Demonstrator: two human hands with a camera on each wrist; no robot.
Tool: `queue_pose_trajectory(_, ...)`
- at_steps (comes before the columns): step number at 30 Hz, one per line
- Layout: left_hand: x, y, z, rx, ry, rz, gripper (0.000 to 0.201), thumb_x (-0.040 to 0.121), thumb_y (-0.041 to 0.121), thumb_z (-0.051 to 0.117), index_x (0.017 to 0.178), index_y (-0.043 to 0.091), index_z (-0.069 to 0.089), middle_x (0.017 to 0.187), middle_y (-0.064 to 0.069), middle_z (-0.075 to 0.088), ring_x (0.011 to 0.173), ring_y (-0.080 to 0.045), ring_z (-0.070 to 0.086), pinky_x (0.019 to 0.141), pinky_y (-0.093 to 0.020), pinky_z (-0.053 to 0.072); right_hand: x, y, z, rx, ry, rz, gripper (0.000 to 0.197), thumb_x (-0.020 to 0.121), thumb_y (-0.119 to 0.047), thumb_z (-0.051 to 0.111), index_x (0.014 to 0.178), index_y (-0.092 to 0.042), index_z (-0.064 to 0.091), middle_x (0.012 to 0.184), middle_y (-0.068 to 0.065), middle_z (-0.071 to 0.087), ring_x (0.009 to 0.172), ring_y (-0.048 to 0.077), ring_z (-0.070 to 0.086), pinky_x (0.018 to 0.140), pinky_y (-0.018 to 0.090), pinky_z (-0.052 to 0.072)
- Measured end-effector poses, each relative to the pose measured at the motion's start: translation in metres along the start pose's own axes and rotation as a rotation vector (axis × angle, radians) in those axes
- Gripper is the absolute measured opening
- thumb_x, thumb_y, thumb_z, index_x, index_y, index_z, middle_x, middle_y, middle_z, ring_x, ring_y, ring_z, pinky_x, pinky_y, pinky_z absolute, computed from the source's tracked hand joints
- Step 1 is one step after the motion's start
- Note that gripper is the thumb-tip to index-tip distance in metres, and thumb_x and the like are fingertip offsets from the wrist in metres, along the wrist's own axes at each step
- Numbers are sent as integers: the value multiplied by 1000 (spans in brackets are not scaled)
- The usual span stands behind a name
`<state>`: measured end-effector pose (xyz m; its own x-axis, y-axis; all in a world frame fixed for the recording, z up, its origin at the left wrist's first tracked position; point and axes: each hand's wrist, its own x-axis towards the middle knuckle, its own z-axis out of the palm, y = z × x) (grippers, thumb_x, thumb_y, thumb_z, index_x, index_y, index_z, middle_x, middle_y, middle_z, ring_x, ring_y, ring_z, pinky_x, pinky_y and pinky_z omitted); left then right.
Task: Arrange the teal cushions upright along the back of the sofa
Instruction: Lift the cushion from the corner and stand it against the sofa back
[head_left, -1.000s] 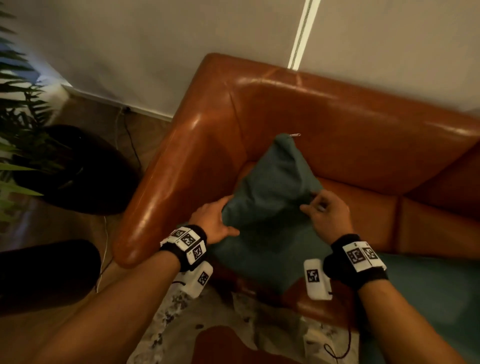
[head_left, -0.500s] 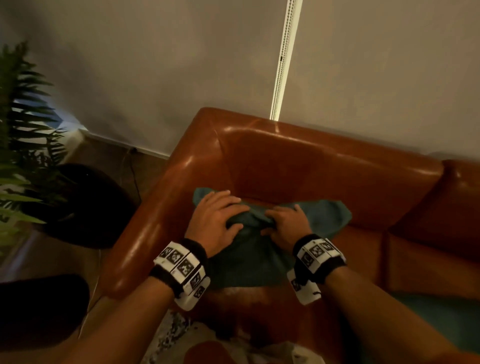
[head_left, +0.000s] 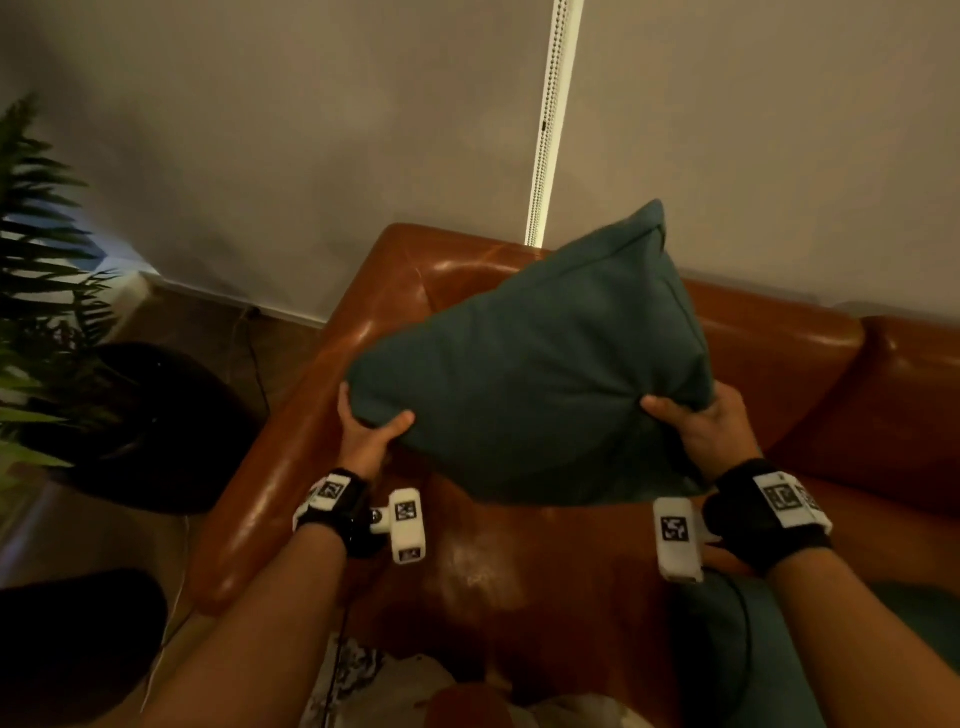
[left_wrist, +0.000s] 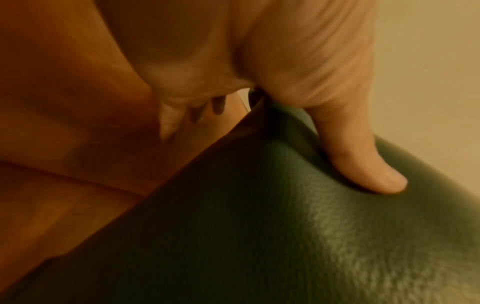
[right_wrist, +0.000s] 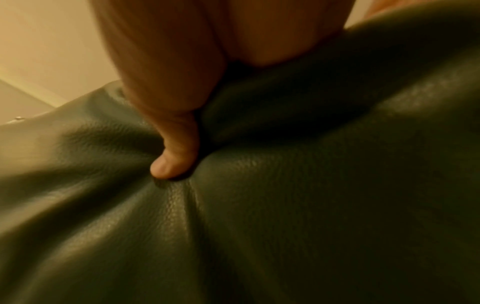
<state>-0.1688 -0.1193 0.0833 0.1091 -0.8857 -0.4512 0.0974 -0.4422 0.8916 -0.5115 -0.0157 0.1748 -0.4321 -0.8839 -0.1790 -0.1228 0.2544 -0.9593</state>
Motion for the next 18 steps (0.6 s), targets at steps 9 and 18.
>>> queue_pose_trajectory(9,32,19,48,-25,-163,9,70,67,11,79,132,11,52,120,-4,66,110,-25,62,88,-42,53,28,50,-8,35,-2,127,43,81,-11,71,121,-10,56,108,1,64,92,11,62,80,28,49)
queue_pose_trajectory(18,89,-54,78,443,-231,-15,113,52,9,90,146,27,31,135,2,53,120,-15,51,95,-25,46,80,179,1,2,-54,527,97,62,-12,85,141,-29,33,140,4,48,126,33,49,99,59,44)
